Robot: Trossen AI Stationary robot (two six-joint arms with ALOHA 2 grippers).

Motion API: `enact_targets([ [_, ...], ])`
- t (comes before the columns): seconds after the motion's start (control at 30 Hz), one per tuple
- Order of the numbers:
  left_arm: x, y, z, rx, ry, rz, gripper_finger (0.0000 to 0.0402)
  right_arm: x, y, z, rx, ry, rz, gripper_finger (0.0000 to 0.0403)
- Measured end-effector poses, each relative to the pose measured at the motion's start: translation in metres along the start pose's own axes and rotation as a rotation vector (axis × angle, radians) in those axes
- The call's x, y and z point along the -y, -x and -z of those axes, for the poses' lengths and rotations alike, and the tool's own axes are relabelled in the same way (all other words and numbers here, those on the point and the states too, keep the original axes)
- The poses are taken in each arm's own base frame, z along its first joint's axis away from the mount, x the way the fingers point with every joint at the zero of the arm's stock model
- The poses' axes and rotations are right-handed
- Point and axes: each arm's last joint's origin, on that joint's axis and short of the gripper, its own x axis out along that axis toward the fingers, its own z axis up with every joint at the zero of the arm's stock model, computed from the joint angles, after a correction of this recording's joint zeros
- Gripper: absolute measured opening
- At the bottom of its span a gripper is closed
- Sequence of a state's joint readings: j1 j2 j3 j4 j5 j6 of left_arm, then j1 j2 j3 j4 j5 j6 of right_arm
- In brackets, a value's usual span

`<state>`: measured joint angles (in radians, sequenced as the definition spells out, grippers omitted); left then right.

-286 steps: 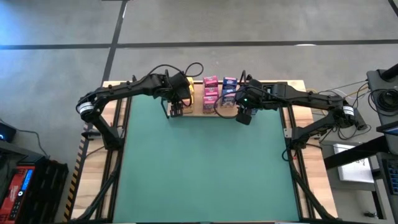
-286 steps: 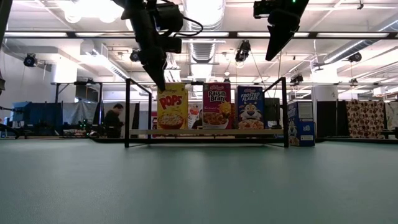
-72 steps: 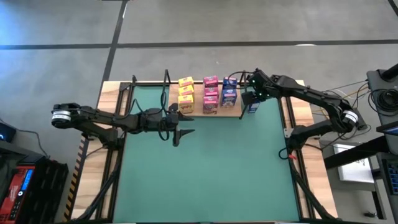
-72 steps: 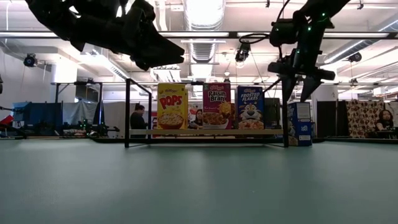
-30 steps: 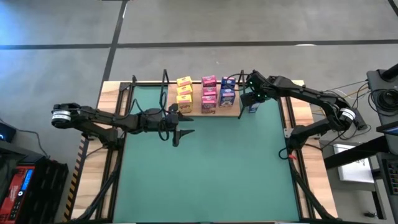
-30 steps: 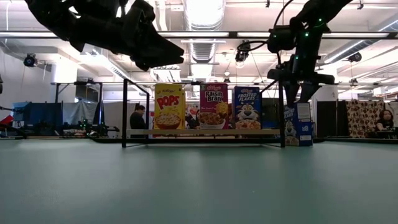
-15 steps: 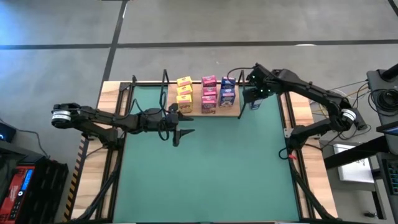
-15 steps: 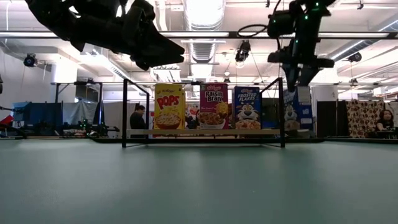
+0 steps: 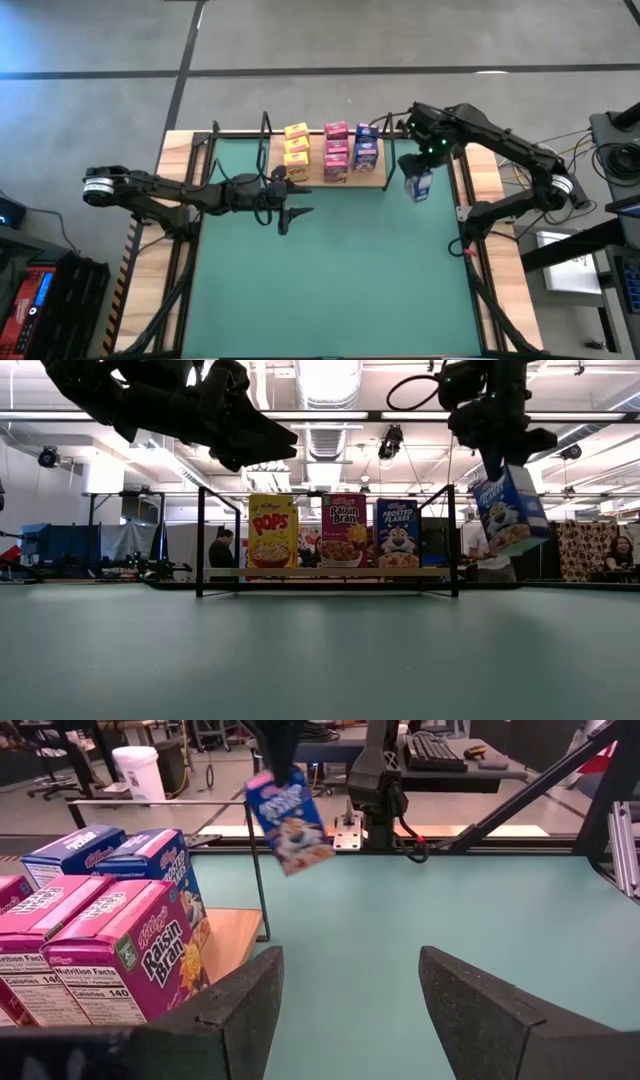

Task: Stack cereal on shelf
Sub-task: Put the blue cereal box on the shelf and align with the other blue cereal boxes

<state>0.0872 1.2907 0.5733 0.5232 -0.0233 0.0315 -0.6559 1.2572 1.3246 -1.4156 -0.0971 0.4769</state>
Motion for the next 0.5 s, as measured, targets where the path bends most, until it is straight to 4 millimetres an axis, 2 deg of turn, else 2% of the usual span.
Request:
enact_targets([
  [0.13,0.0,0.0,0.0,0.001,0.0,0.005,0.0217,-0.012,-0.006,0.007,-0.07,0.065,-0.073,0.0166],
  [0.33,0.0,0.0,0.0,0.001,0.0,0.009,0.0217,-0.037,-0.009,0.022,-0.092,0.263,-0.122,0.0166],
  [0.5,0.0,0.0,0.0,0.001,0.0,0.009,0.0217,-0.062,-0.01,0.029,-0.021,0.402,-0.212,0.0166],
])
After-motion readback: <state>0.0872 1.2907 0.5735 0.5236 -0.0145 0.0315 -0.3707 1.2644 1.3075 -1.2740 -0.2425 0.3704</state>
